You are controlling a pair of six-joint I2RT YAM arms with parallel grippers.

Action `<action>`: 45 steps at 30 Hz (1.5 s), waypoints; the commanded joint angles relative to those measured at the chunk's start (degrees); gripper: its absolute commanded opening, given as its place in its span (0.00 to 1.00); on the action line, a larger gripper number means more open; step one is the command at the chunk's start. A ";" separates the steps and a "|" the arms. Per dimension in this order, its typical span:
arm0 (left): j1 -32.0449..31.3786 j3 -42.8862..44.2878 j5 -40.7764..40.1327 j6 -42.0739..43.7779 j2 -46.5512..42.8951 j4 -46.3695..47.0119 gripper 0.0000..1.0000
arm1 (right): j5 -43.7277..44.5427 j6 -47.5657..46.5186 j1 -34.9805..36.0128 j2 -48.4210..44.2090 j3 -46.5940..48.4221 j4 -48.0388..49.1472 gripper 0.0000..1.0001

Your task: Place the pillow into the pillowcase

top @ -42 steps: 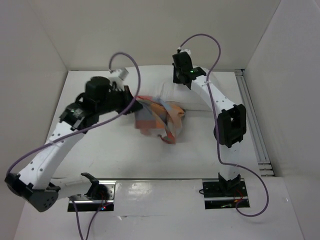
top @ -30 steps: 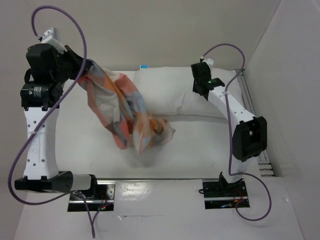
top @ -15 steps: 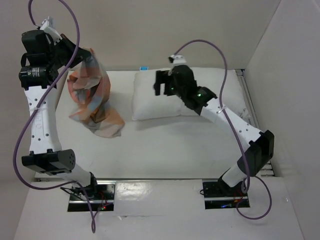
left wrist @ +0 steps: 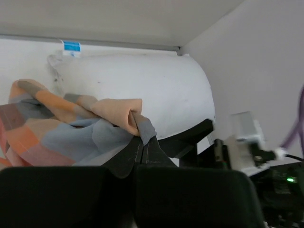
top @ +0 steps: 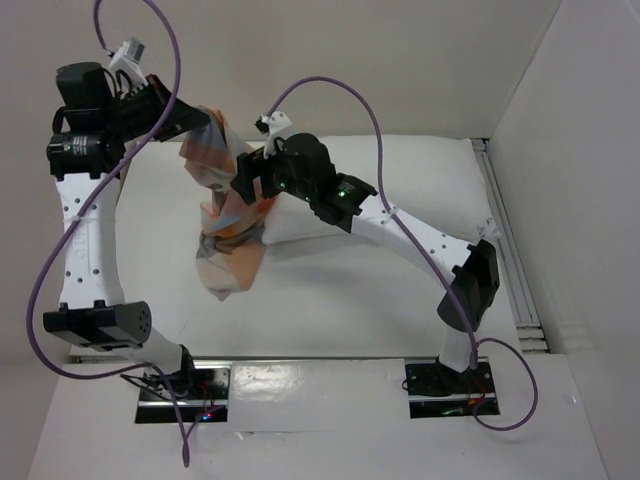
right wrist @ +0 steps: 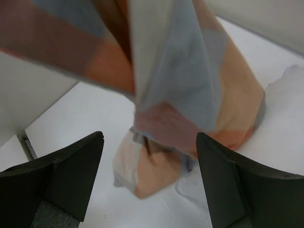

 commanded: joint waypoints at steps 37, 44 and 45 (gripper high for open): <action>-9.19 -9.71 -11.45 8.88 2.46 0.64 0.96 | 17.12 8.36 -26.79 -28.56 -28.24 9.81 0.00; -9.19 -19.55 -23.06 8.44 -1.31 2.31 0.90 | 7.06 -1.92 -13.92 -16.09 -15.60 -5.04 0.61; -8.67 -20.97 -26.64 7.91 -2.46 2.31 0.96 | 7.76 -1.92 -12.85 -15.12 -15.59 -5.05 0.68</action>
